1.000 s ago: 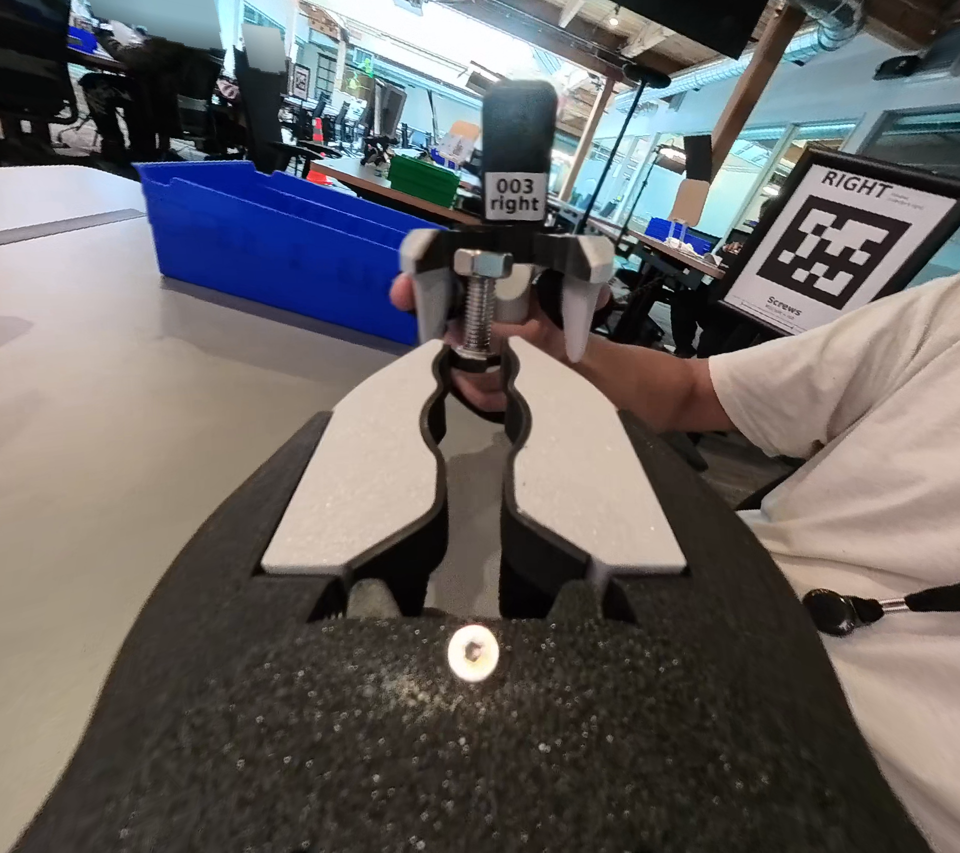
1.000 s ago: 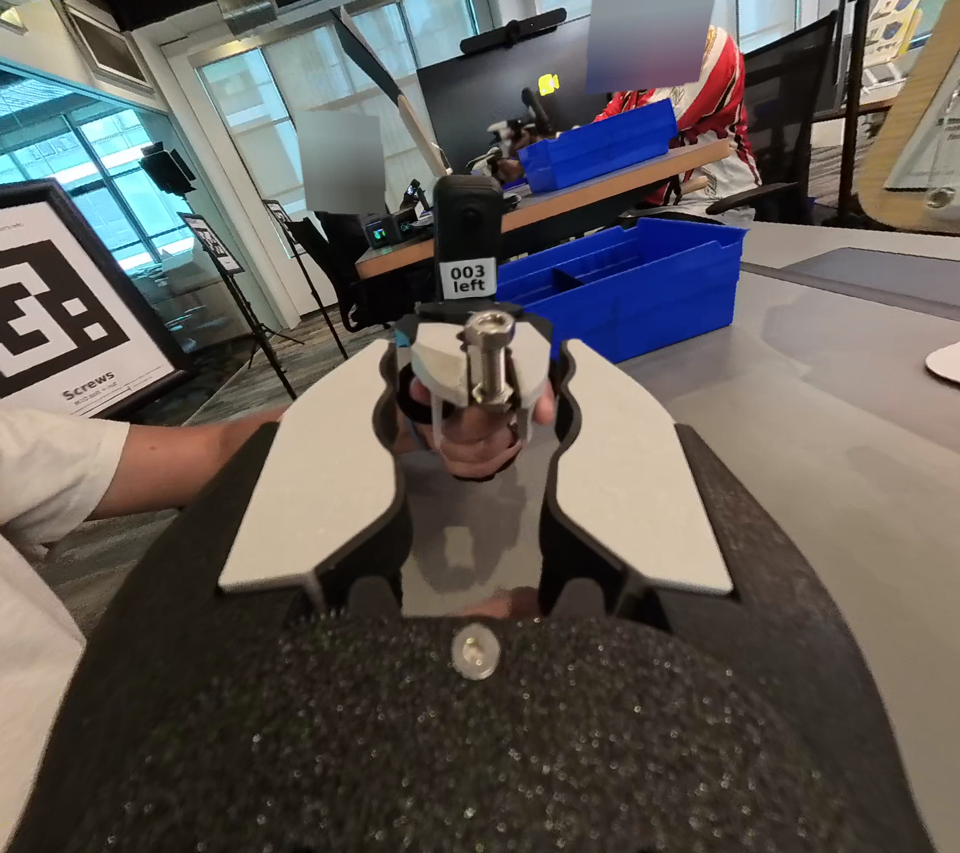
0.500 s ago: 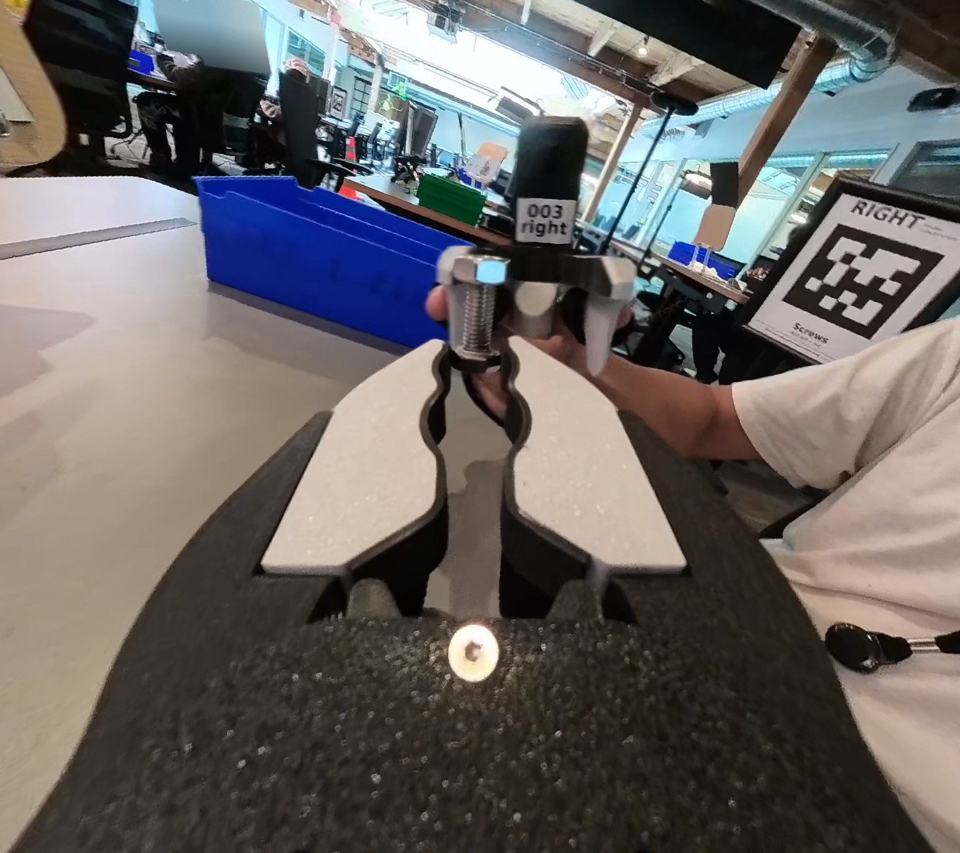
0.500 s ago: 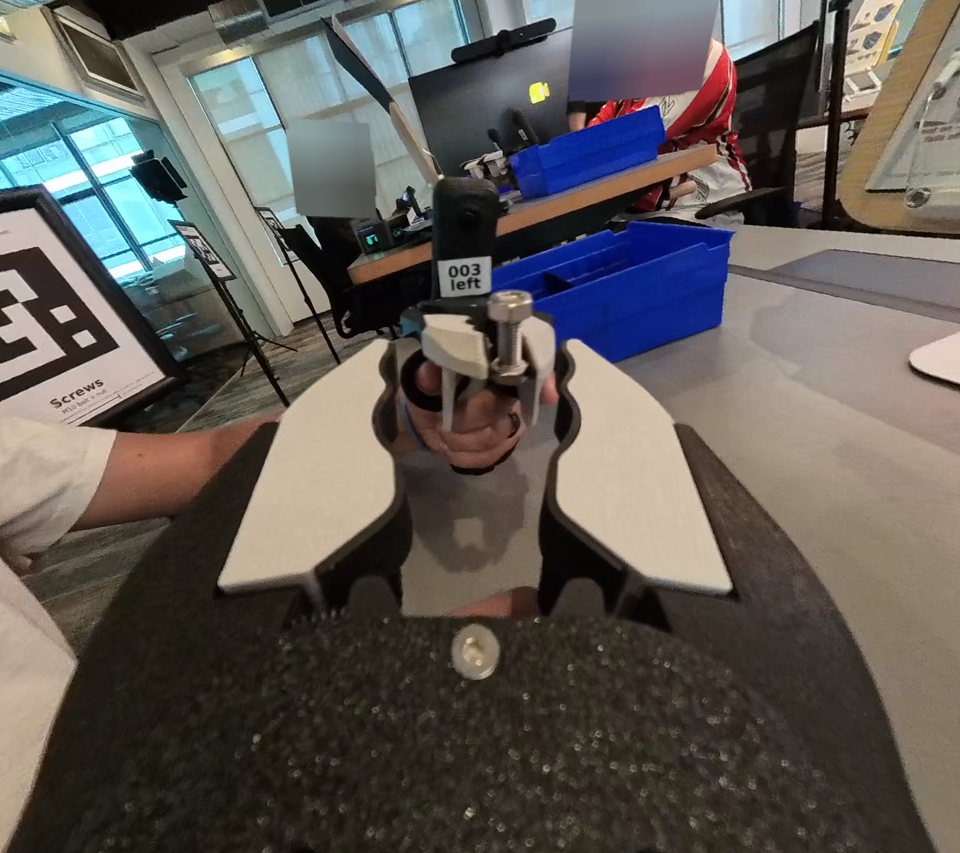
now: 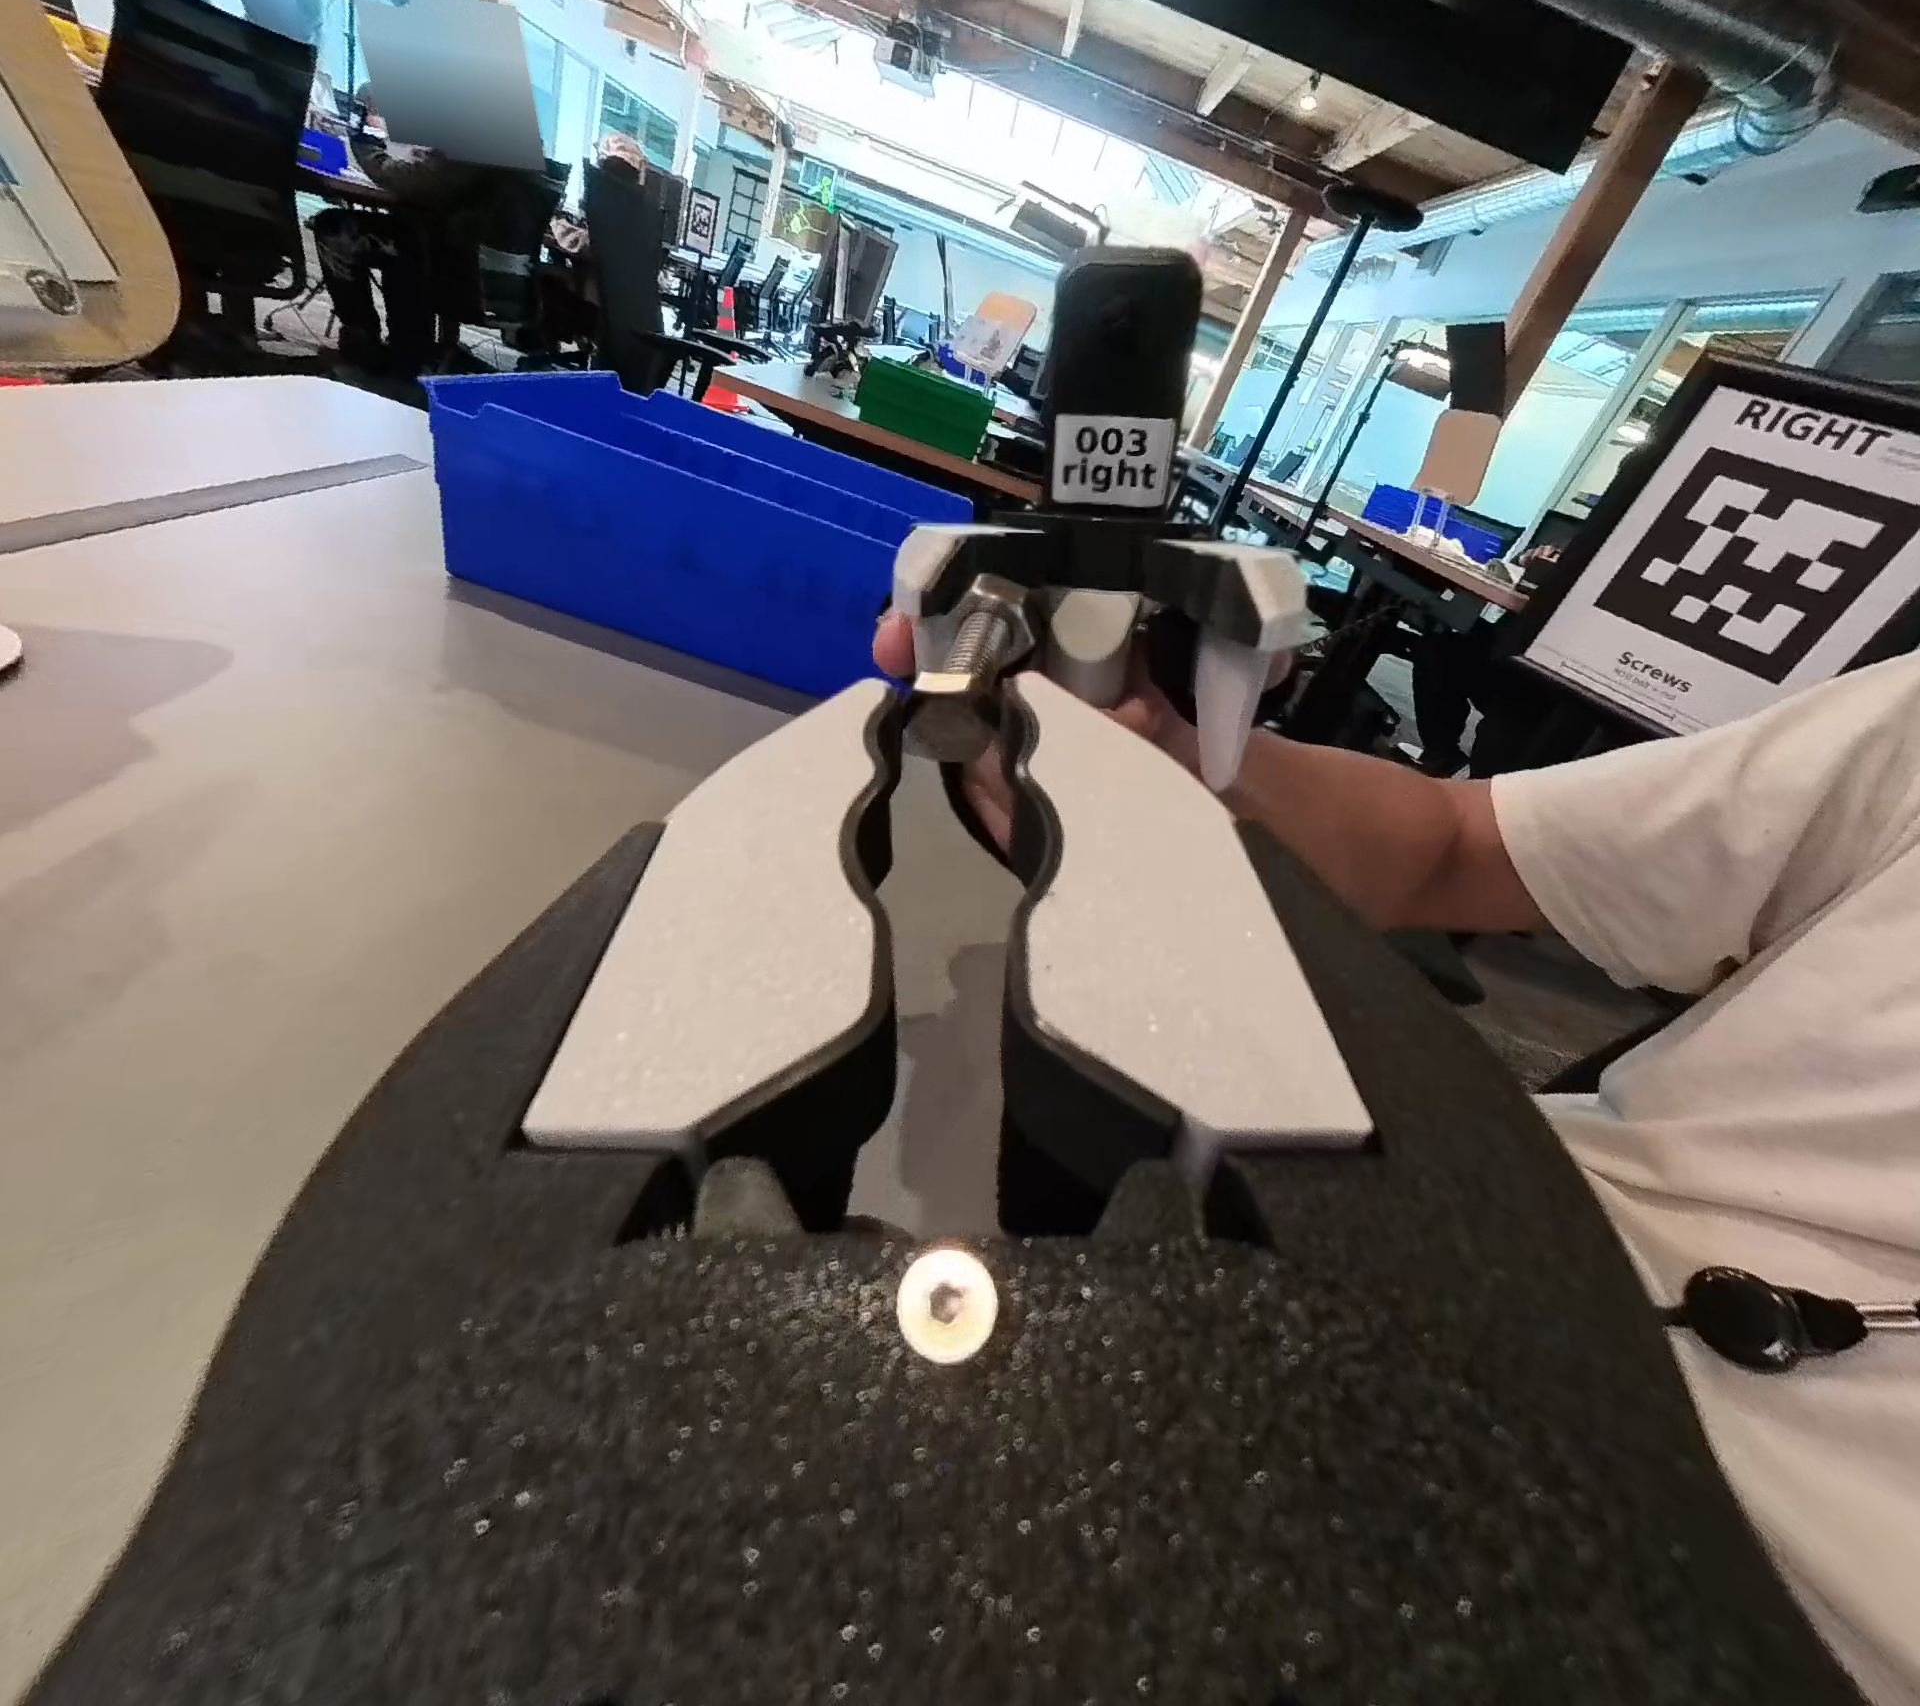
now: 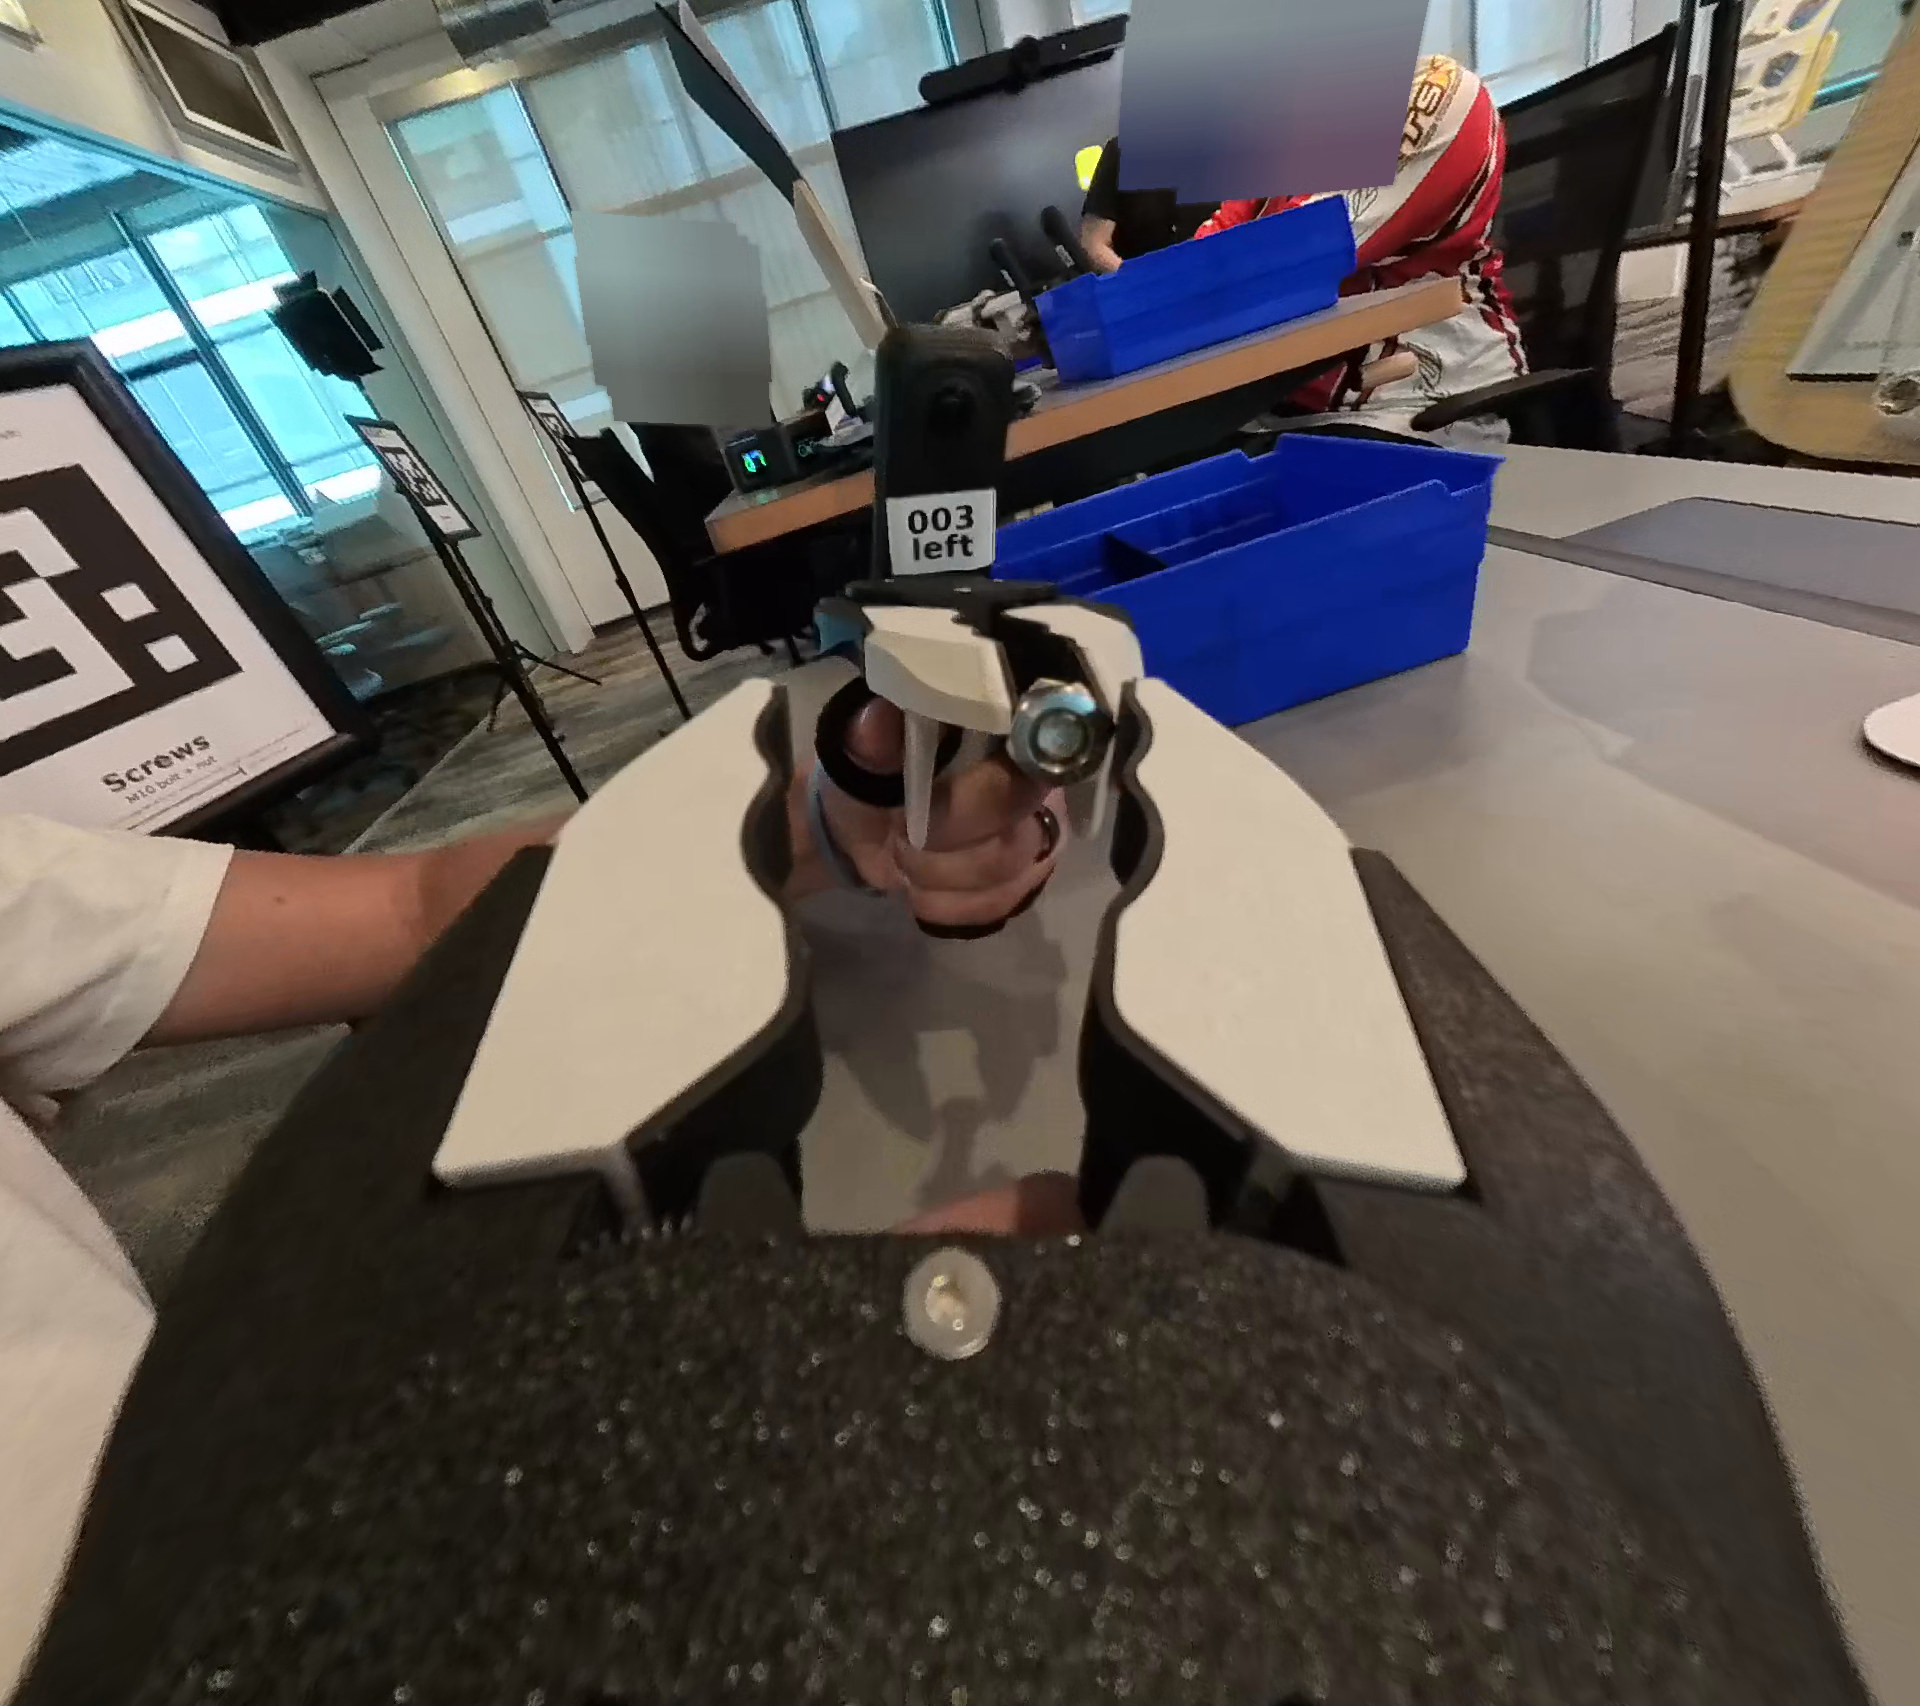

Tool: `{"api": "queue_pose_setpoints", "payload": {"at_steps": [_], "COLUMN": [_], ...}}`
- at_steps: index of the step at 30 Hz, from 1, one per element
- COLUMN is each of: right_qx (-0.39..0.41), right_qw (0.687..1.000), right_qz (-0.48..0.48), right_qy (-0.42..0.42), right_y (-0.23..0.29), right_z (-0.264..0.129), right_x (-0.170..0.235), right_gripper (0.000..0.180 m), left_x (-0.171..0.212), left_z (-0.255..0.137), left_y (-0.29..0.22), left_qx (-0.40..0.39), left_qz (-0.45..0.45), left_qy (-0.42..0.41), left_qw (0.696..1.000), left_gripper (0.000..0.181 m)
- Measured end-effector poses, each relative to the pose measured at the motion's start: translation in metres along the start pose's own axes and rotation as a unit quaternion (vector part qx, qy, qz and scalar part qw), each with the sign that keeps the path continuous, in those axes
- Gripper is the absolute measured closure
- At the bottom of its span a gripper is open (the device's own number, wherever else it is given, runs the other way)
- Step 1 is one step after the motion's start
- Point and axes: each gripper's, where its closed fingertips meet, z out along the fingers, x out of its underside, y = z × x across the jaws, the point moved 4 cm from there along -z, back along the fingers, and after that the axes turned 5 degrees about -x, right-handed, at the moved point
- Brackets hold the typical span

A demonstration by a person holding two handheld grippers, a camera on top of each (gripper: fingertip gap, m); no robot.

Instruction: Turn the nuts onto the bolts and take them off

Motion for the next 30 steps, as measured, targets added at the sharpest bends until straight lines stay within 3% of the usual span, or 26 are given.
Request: {"api": "queue_pose_setpoints", "payload": {"at_steps": [6,8,12,14,21,23,26,30], "right_qx": [0.015,0.037,0.146,0.155,0.117,0.129,0.123,0.071], "right_qw": [1.000,0.998,0.945,0.919,0.887,0.876,0.898,0.974], "right_qz": [0.001,-0.047,-0.279,-0.348,-0.416,-0.430,-0.389,-0.172], "right_qy": [-0.014,0.005,0.089,0.102,0.162,0.177,0.165,0.128], "right_y": [-0.009,-0.008,-0.009,-0.004,0.004,0.000,-0.001,-0.003], "right_z": [0.004,0.002,-0.010,-0.012,-0.006,-0.004,-0.002,-0.002], "right_x": [-0.007,-0.006,-0.005,-0.004,0.006,0.008,0.007,0.006], "right_gripper": [0.122,0.123,0.141,0.147,0.145,0.159,0.162,0.162], "left_x": [-0.005,-0.008,-0.012,-0.012,-0.006,-0.005,-0.005,-0.004], "left_z": [-0.002,-0.004,-0.008,-0.008,-0.005,-0.003,-0.003,-0.004], "left_y": [-0.005,-0.004,-0.004,-0.005,-0.006,-0.007,-0.007,-0.008], "left_qx": [0.026,0.024,0.032,0.033,0.037,0.039,0.036,0.020], "left_qz": [-0.015,-0.023,-0.034,-0.031,-0.030,-0.030,-0.026,0.003], "left_qy": [-0.022,-0.031,-0.041,-0.039,-0.019,-0.015,-0.012,-0.001], "left_qw": [0.999,0.999,0.998,0.998,0.999,0.999,0.999,1.000], "left_gripper": [0.163,0.164,0.164,0.163,0.163,0.164,0.163,0.163]}}
